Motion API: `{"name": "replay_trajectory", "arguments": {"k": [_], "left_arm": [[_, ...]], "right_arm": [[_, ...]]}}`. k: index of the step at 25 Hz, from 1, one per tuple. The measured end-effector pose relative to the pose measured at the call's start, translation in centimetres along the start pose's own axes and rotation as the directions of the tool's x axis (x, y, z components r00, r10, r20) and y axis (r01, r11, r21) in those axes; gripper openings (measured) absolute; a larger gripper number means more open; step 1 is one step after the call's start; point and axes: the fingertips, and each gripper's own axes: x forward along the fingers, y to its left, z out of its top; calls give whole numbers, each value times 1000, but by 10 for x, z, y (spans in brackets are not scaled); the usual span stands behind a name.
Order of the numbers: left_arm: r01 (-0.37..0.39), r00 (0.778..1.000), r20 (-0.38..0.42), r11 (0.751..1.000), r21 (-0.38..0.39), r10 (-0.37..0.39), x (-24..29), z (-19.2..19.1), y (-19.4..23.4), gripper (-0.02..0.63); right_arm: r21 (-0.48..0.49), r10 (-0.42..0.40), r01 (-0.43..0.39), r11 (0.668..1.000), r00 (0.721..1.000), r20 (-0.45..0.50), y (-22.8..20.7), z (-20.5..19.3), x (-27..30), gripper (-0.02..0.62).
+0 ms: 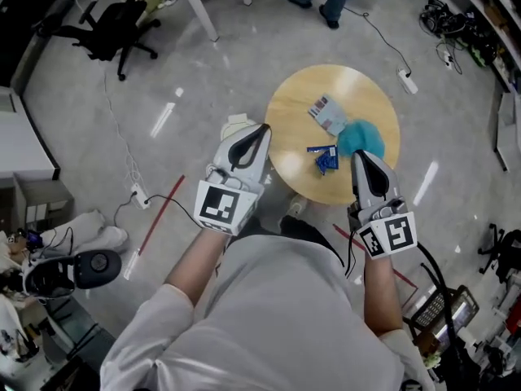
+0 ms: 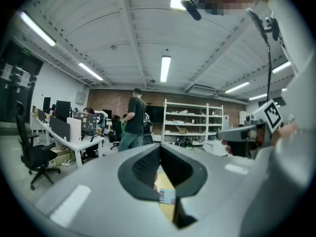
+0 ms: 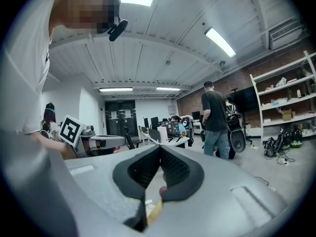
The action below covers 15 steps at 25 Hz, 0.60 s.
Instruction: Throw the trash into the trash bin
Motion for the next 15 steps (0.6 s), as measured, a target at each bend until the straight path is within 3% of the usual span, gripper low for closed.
{"name": "replay_trajectory", "arguments": {"k": [2,5,9,15], "left_arm": [[-41,999,-8,999,-21,41,-4,0,3,5],[-70,998,3,997,13,70,-8,-3,7,5],[-134,991,-14,991,-21,134,-16,-8,8,5],[-177,984,-31,984,16,177,-31,-29,20,6]], "right_arm": [[-1,30,-30,1000,1000,0,0,1,4,2],[-1,74,-74,997,997,-5,-1,0,10,2],[-2,135,-135,991,991,-15,1,-5,19,2],[6,223,-223,975,974,-44,21,-17,37,2]]}}
